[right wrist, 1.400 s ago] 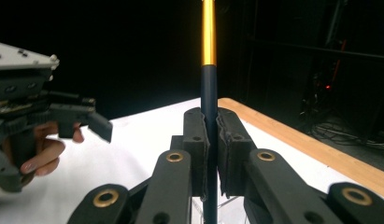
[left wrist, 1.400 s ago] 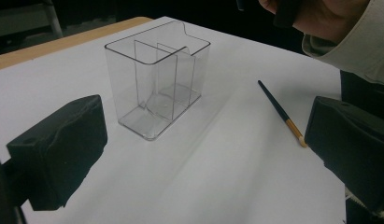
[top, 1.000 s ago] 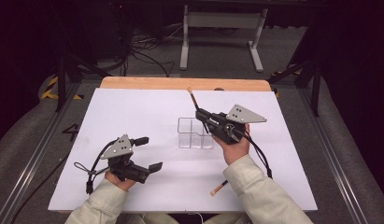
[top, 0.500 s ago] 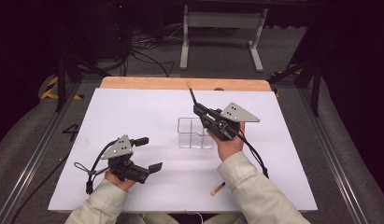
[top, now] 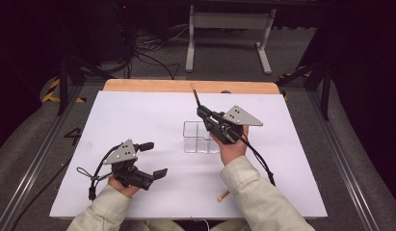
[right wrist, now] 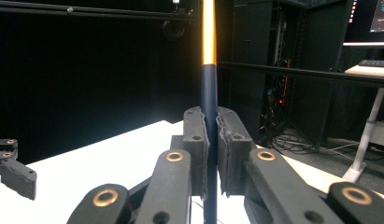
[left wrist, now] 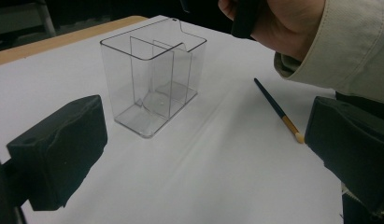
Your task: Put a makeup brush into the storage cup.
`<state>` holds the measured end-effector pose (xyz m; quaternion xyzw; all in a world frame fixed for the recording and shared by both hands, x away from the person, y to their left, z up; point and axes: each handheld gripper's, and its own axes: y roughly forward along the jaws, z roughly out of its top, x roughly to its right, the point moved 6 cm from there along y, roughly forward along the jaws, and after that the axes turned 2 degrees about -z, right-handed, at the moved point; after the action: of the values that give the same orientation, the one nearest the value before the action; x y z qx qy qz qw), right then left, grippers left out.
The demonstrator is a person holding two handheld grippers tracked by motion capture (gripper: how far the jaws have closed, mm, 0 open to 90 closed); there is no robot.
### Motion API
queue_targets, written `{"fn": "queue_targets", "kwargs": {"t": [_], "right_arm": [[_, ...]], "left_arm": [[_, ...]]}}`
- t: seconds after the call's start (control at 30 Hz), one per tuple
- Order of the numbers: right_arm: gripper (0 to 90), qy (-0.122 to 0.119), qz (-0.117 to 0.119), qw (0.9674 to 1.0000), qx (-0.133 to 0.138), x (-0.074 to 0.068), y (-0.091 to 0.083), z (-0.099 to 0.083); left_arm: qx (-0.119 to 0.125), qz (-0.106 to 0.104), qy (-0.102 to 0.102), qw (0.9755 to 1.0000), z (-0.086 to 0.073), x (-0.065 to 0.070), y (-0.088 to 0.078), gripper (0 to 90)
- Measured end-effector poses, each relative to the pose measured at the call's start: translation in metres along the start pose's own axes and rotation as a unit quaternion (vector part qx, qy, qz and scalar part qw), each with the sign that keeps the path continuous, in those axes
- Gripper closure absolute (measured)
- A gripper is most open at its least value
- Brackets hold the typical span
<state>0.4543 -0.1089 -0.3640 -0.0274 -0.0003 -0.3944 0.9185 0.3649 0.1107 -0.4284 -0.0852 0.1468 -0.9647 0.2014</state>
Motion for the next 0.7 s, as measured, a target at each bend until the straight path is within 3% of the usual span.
{"fn": "queue_targets", "kwargs": {"t": [0.7], "right_arm": [[83.7, 0.015, -0.011, 0.9988, -0.045, 0.004, 0.011, -0.031]], "left_arm": [[-0.004, -0.004, 0.002, 1.0000, -0.001, 0.000, 0.001, 0.1]]}}
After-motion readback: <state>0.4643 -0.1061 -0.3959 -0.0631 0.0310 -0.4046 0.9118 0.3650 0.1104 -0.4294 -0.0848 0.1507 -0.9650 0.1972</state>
